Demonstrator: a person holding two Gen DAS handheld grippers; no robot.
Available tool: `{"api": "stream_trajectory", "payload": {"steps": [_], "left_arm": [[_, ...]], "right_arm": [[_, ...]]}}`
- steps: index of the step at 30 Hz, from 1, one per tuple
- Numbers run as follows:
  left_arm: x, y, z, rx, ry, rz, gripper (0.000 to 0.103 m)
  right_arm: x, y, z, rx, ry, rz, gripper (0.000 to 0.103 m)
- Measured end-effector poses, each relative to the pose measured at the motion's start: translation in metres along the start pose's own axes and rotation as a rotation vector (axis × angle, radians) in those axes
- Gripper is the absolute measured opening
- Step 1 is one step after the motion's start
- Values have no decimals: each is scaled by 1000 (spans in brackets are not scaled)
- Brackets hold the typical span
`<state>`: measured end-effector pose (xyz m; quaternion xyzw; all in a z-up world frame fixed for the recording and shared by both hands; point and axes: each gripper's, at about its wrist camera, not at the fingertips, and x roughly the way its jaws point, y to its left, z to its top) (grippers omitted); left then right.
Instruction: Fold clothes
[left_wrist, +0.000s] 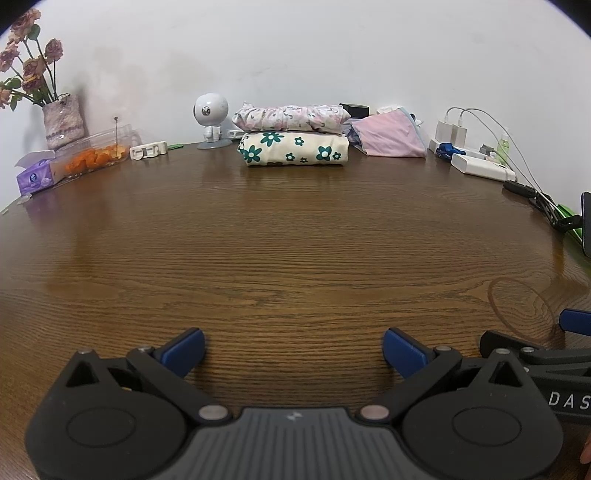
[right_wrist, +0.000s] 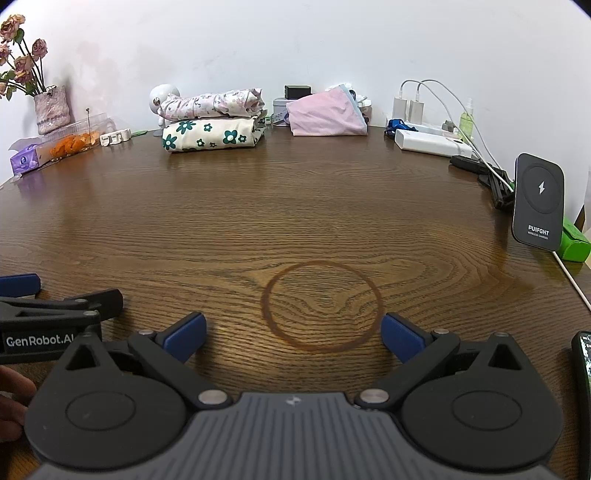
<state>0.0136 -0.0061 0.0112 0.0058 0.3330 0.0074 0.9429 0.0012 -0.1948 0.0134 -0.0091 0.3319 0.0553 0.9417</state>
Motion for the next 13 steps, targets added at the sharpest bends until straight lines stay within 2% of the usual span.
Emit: {"api": "stream_trajectory", "payload": {"steps": [13], "left_arm": [[0,0,0,1,0,-1,103]], "right_arm": [[0,-1,0,0,0,1,102]]}}
